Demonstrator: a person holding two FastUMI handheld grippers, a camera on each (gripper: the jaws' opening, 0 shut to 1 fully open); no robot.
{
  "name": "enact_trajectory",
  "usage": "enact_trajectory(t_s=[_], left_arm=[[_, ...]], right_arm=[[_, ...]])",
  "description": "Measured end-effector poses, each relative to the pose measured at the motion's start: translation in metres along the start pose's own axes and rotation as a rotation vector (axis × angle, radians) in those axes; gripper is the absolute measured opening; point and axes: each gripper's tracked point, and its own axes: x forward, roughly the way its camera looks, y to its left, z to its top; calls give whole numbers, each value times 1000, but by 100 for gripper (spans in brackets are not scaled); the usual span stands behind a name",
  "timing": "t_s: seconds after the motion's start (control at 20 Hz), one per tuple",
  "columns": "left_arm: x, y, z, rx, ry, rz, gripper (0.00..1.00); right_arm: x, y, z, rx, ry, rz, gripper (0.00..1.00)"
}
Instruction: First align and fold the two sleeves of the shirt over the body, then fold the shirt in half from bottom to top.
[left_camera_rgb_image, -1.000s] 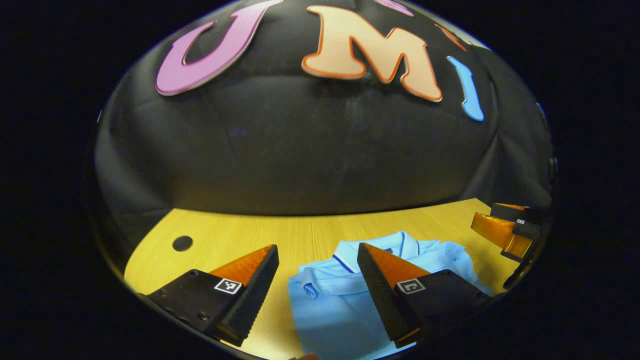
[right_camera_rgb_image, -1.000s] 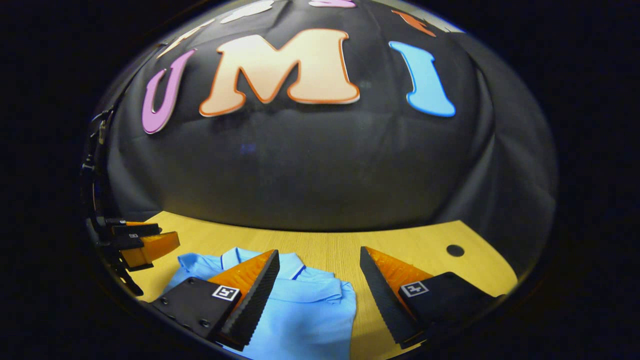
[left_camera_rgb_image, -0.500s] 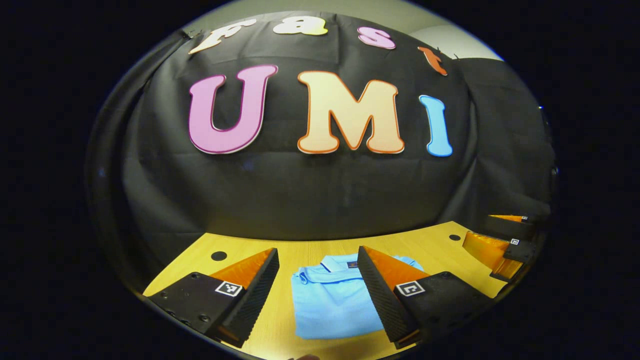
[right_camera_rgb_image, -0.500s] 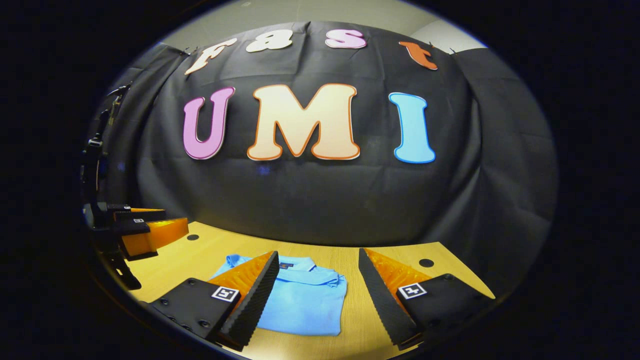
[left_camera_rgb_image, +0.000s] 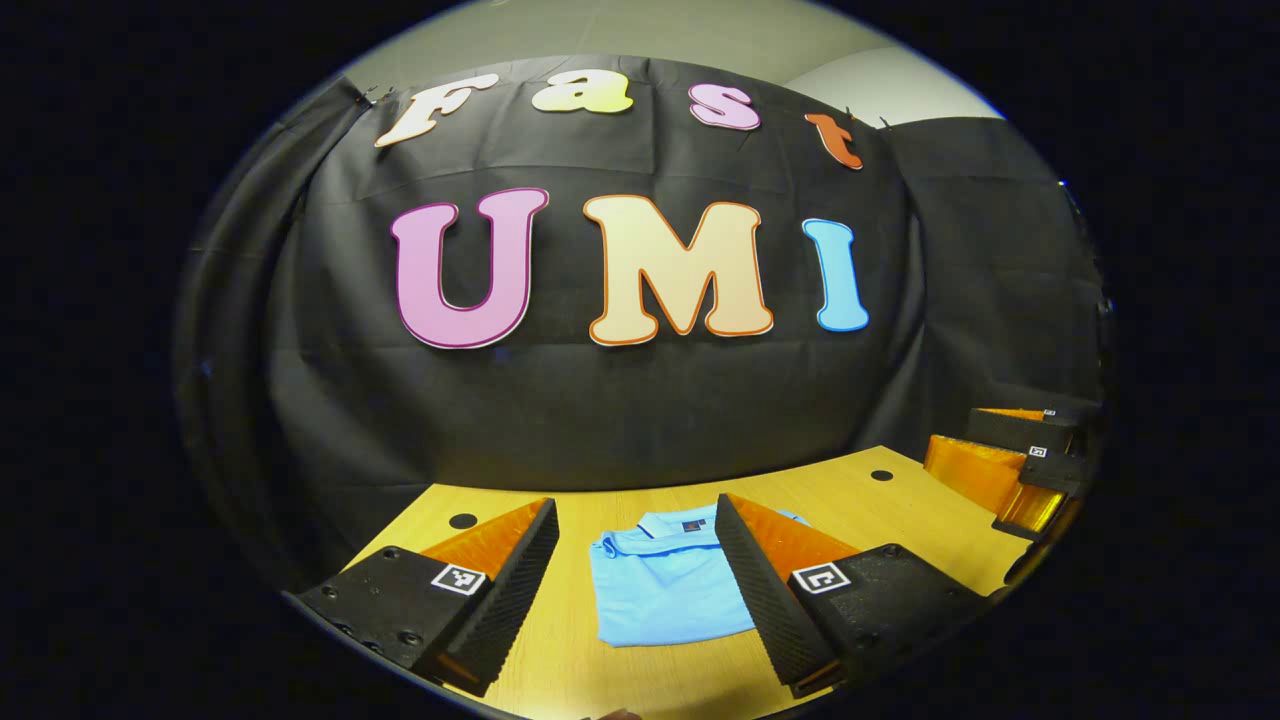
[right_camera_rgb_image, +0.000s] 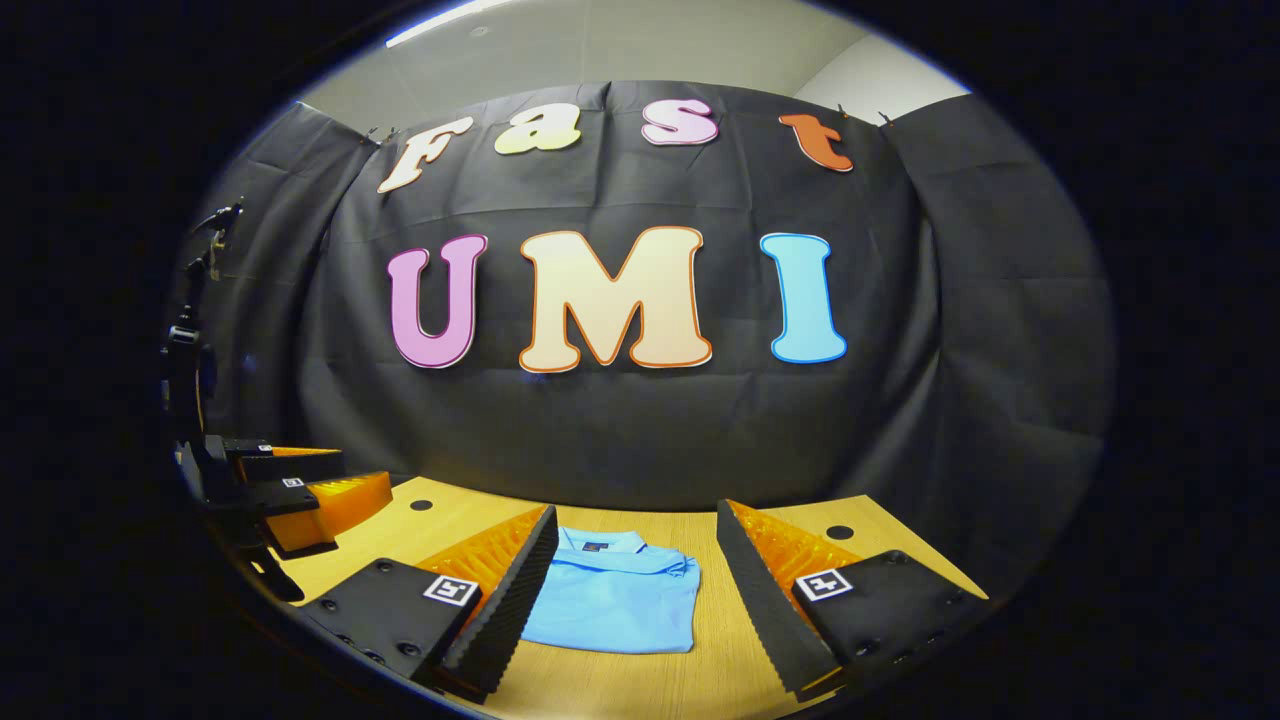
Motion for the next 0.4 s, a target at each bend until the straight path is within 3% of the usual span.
enact_trajectory(t_s=[0.4], left_arm=[[-8, 2, 18, -13, -27, 7, 95]], right_arm=[[-8, 13, 12, 0, -20, 16, 99]])
